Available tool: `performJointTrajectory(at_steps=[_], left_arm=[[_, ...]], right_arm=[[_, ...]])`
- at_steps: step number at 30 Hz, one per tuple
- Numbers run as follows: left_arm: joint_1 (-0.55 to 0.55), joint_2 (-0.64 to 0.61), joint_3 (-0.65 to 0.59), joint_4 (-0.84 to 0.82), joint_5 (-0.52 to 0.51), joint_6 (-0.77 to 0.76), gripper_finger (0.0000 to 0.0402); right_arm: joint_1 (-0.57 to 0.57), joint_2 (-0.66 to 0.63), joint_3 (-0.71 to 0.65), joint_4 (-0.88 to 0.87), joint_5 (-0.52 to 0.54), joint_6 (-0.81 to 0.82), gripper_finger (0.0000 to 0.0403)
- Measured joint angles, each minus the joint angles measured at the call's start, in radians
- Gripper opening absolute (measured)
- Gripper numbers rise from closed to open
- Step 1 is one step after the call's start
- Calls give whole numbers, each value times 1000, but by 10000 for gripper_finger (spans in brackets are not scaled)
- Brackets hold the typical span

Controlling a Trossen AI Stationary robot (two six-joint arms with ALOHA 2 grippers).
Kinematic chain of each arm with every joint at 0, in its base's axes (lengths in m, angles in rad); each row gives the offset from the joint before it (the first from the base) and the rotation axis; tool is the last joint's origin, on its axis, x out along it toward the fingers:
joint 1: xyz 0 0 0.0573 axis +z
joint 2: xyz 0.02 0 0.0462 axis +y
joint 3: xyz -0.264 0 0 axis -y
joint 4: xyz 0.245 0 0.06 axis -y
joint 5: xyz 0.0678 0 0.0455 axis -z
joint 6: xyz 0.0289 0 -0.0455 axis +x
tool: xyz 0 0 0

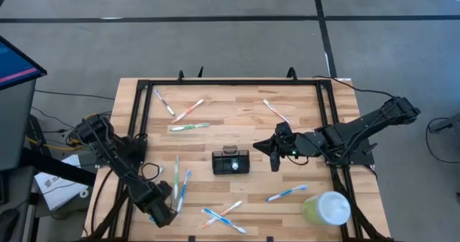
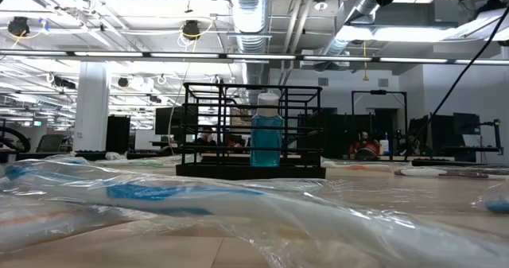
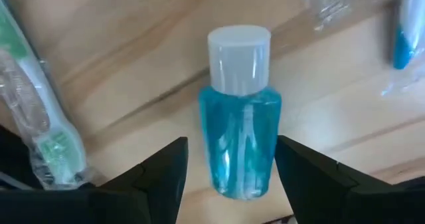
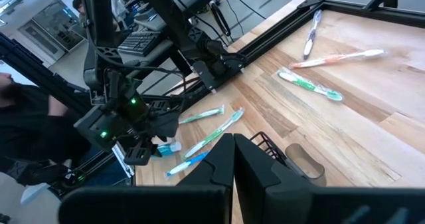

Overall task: Pick & Place toothbrushing station
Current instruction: Put the mouthwash into the middle section of the mesh organizer

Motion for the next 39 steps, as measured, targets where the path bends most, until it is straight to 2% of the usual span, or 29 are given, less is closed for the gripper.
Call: performJointTrajectory(at_steps=[12, 24, 32, 39], left_arm=[[18, 0, -28, -9, -28, -8, 218], [16, 1, -31, -15, 31, -21, 218], [-20, 1, -29, 40, 32, -99, 218], [-19, 26, -29, 72, 16, -98, 207]], right_arm=[[-34, 0, 0, 0, -44, 0, 0], [-33, 0, 0, 0, -70, 0, 0], [-33, 0, 0, -1, -70, 0, 0], [-34, 0, 0, 0, -70, -24, 0]])
